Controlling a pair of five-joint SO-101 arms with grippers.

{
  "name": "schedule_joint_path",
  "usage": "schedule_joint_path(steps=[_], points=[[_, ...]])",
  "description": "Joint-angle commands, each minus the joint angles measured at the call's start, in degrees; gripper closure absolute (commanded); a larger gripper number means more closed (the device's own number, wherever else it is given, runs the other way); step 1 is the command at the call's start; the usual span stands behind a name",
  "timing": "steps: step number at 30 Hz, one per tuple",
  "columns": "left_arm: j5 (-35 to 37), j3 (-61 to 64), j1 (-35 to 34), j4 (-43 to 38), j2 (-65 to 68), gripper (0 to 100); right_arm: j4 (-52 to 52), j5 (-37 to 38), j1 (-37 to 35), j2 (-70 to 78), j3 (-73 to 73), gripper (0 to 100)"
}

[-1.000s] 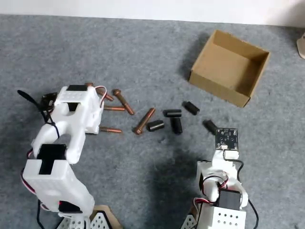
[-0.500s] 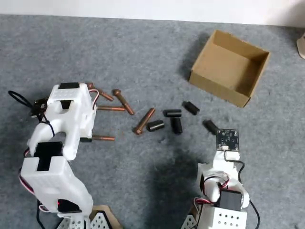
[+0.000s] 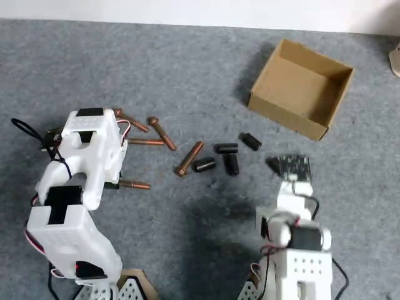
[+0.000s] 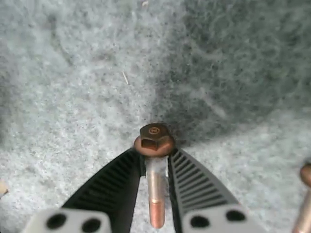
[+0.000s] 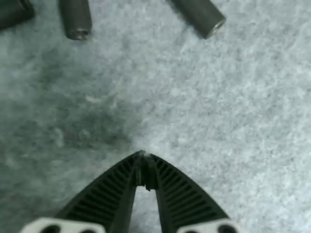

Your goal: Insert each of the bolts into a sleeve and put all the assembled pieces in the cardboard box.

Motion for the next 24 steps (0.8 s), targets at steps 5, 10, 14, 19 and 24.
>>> schedule_joint_path(steps=[5, 10, 14, 19, 24], points=[[-0.44, -2.33, -0.75, 0.97, -0.57, 100, -1.63, -2.73, -2.33, 31.34, -20.09, 98.9], [-0.44, -2.33, -0.75, 0.88, -0.48, 100, -1.98, -2.55, -2.51, 38.81, -26.07, 98.8], [-0.44, -2.33, -0.75, 0.88, -0.48, 100, -1.98, -2.81, -6.02, 40.84, -29.05, 98.8], [-0.53, -2.33, -0.66, 0.7, -0.48, 100, -2.15, -2.99, -11.91, 43.74, -33.36, 98.8], [-0.53, -2.33, -0.66, 0.7, -0.4, 100, -8.31, -2.99, -13.85, 48.84, -35.91, 98.8]])
